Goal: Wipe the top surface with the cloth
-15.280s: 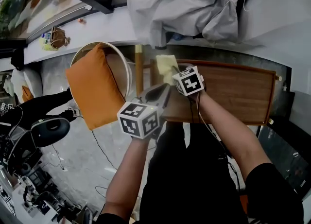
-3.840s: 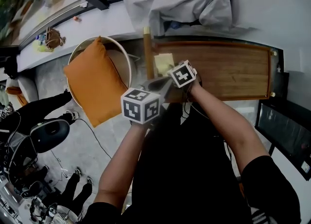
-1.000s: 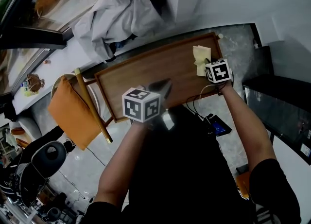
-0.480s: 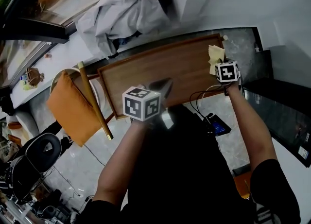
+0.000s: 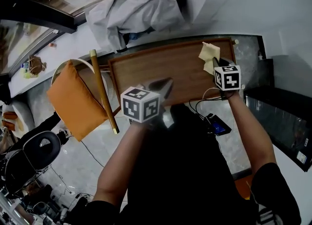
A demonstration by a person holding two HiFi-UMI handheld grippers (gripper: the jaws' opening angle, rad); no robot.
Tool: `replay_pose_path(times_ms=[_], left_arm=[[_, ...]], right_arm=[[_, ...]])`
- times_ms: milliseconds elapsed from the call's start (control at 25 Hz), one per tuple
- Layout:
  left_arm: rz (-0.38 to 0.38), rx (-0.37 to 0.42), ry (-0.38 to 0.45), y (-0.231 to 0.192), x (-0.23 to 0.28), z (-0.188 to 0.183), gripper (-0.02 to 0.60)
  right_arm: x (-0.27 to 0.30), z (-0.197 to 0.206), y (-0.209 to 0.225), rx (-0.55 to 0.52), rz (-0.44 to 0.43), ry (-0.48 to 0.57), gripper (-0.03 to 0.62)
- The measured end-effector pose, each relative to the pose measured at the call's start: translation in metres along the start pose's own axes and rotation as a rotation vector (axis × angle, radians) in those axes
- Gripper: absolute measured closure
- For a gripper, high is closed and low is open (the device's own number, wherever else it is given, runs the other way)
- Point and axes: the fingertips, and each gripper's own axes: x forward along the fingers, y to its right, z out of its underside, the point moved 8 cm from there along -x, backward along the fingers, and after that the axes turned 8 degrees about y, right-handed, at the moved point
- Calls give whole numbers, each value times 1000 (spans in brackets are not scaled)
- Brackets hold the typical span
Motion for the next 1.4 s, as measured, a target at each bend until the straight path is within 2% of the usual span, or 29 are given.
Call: replay_pose_path(times_ms=[160, 360, 680, 800, 1080, 1240, 1400], left_arm=[[-34, -24, 35, -16, -32, 2, 572], [-80, -54, 73, -40, -78, 8, 572], [-90, -117, 135, -65, -147, 24, 574], [-109, -118, 139, -76, -167, 31, 574], [-137, -151, 127, -102, -194, 48, 574], [-127, -142, 112, -106, -196, 52, 574], [-117, -150, 131, -110, -201, 51, 572]], right_arm=[[7, -23, -71, 5, -168, 41, 562], [27, -35, -168, -55, -343, 17, 562], [58, -34, -302, -91, -566, -48, 562], [69, -28, -347, -109, -639, -89, 562], [91, -16, -407, -133, -669, -153, 562], [104, -7, -416, -198, -630, -178, 562], [110, -2, -419, -211, -599, -185, 562]])
